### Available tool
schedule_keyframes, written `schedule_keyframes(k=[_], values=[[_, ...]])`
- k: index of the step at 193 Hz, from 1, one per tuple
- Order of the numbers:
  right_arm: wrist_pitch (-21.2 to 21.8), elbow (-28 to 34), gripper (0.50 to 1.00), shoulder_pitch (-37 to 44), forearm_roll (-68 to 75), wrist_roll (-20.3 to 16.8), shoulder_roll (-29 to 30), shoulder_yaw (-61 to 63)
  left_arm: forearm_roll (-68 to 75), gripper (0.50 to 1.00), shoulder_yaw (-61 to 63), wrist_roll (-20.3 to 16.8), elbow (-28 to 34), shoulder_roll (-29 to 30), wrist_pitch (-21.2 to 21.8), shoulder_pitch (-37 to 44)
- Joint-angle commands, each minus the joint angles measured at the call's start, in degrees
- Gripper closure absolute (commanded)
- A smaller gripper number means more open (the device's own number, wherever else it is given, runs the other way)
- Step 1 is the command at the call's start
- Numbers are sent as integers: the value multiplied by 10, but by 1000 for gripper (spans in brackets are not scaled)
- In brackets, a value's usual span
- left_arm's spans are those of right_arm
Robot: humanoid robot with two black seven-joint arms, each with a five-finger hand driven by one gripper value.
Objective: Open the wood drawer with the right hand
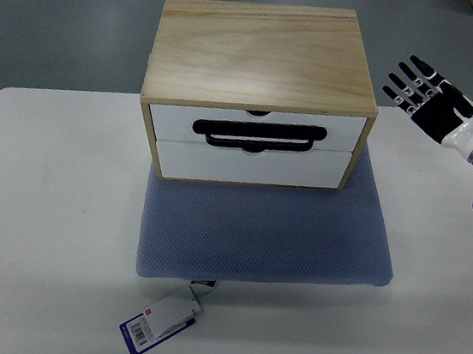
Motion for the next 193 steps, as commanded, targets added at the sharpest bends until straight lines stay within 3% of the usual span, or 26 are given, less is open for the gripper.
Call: schedule_keyframes(k=[1, 38, 77, 122, 193], values=[[0, 0, 544, -1, -1, 0, 0, -1, 0, 500, 0, 0, 0, 0, 0, 1], [-6, 0, 544, -1, -4, -1, 0, -4, -1, 500, 0, 0, -1, 0, 0, 0], [-54, 1, 544, 3, -10, -1, -3, -9, -1, 500, 2, 0, 7, 0, 3, 0], [-43, 4, 544, 6, -28, -1, -16, -13, -1, 500, 3, 0, 8, 0, 6, -1], [-45, 4, 548, 25, -35, 1, -95, -14, -1, 500, 4, 0, 9, 0, 6, -1]])
